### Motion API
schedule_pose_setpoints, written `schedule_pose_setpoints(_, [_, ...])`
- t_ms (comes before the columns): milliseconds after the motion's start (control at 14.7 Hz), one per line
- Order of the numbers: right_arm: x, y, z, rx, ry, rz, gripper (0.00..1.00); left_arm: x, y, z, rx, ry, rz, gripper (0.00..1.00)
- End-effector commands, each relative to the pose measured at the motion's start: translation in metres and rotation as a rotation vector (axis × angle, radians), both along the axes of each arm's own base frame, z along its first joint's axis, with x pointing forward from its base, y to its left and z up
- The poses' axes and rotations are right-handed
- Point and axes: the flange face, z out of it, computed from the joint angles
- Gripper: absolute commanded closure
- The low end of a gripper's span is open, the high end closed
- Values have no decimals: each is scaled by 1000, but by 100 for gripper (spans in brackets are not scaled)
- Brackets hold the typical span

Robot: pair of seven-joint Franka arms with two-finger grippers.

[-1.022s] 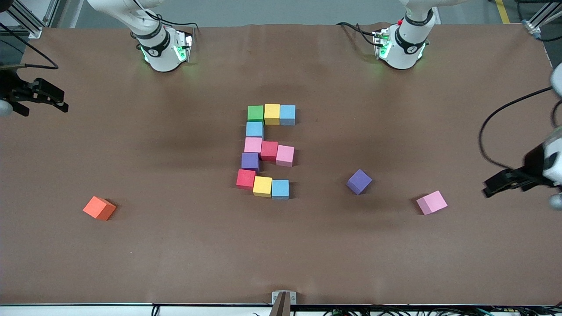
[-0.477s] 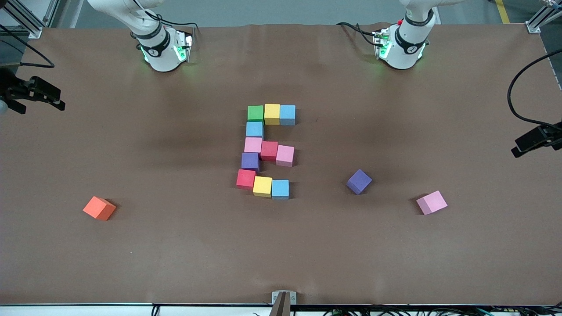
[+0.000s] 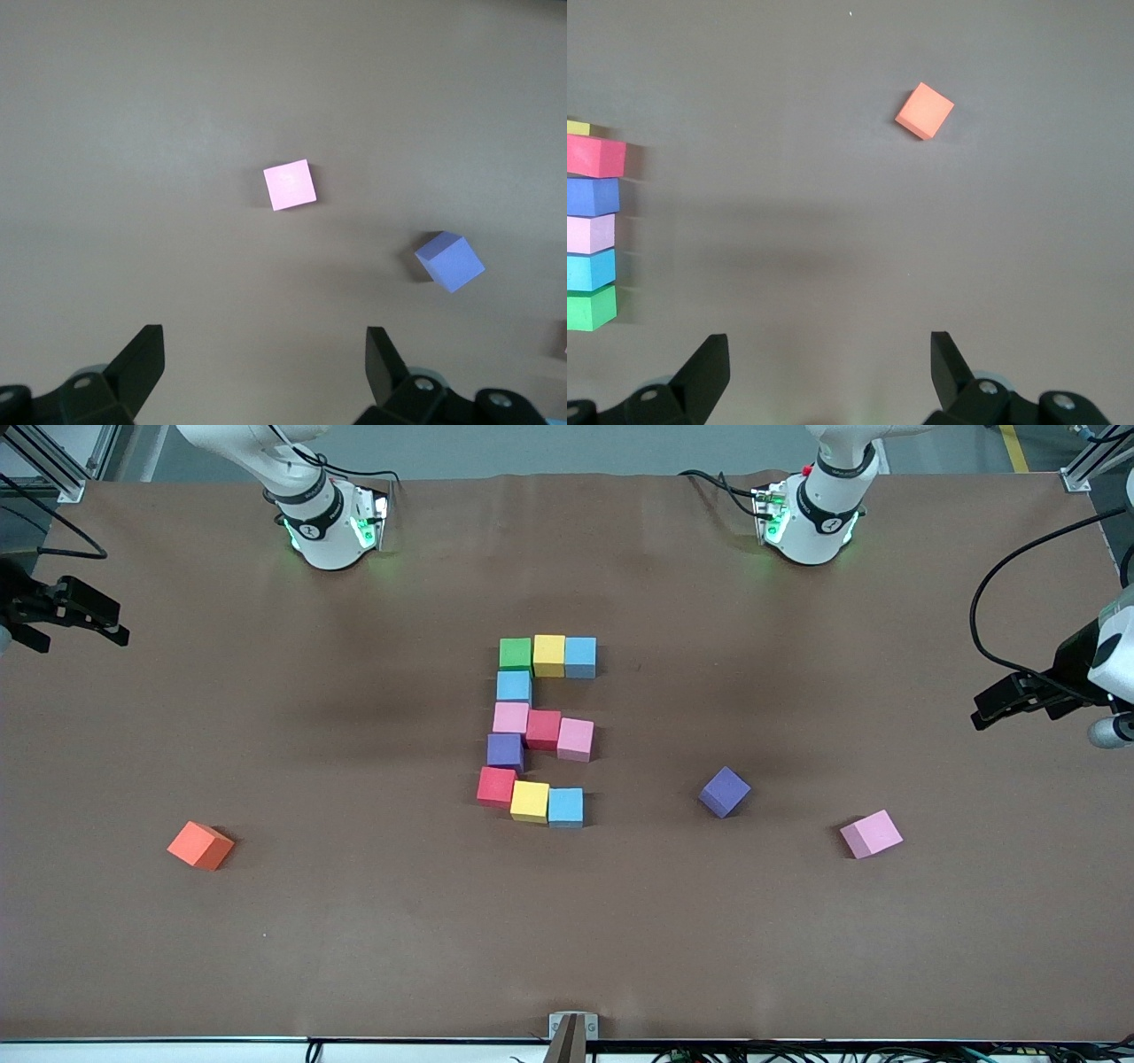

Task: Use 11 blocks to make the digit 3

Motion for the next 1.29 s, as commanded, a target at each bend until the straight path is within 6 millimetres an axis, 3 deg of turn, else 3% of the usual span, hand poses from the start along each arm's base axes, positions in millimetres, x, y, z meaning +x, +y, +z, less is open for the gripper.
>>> schedule_pose_setpoints(0, [-11, -10, 13, -15, -3, -16, 0, -10, 4, 7, -1, 0, -14, 0])
schedule_pose_setpoints(204, [-10, -9, 15, -16, -6, -12, 0, -8, 0, 8, -3, -2, -14, 0])
schedule_pose_setpoints(545, [-10, -13, 15, -14, -6, -21, 0, -5, 3, 30, -9, -48, -12, 0])
schedule_pose_setpoints(1226, [-12, -22, 18, -9, -9, -38, 0, 0, -1, 21, -5, -33, -19, 0])
